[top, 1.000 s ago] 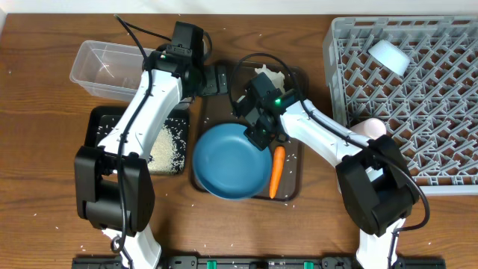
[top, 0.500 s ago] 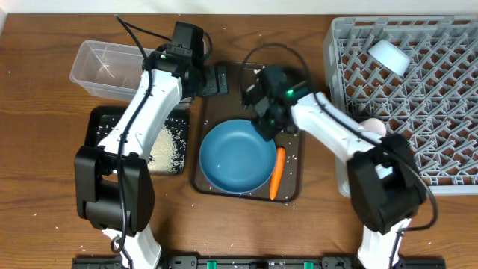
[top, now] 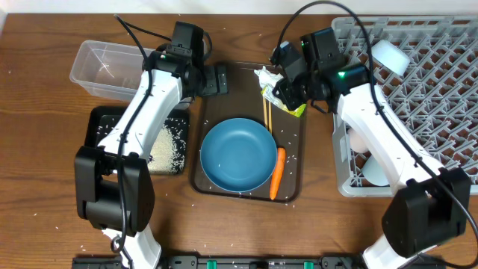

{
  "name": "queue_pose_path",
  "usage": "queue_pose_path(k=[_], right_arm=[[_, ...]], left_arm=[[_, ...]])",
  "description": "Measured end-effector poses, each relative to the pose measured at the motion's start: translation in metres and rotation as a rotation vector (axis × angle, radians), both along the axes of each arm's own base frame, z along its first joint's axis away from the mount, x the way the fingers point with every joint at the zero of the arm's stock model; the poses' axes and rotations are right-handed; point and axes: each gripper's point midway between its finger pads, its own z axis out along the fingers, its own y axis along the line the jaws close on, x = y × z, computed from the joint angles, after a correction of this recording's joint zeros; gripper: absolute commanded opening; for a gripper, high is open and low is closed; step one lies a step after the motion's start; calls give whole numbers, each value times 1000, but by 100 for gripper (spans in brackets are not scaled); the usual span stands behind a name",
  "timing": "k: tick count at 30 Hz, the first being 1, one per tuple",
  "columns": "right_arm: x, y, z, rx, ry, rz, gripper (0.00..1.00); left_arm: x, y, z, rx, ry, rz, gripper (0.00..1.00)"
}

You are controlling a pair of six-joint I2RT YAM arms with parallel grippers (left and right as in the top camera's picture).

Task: Sort waste into correct bins and load items into the dishwasher rack
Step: 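Grasp the large blue plate rim with the right gripper and lift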

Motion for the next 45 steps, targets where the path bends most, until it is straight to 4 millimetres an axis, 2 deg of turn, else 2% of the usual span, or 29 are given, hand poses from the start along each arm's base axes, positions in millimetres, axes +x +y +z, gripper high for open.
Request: queue_pose_path(k=[3,7,13,16,18,22,32,38,41,45], right_arm=[[-9,8,-15,9,65,28,54],[-20,22,-50,-7,165,69,55],[-41,33,-112,-64,326,109,49],[-53,34,-130,-92,383,135,45],[-57,35,-134,-100,395,154,37],[-58,36,-135,-100,388,176,2],[-51,35,-134,-89,366,174,1],[-42,27,-128,-47,368,147,1],[-30,18,-113,-22,334,118,1],[-5,-5,-65,23,214,56,1]], left_arm=[[0,0,0,0,0,0,98],[0,0,0,0,0,0,98],[0,0,0,0,0,1,98],[0,0,0,0,0,0,98],[0,0,0,0,0,0,98],[0,0,0,0,0,0,98],[0,0,0,0,0,0,98],[0,0,0,0,0,0,98],[0,0,0,0,0,0,98],[0,0,0,0,0,0,98]])
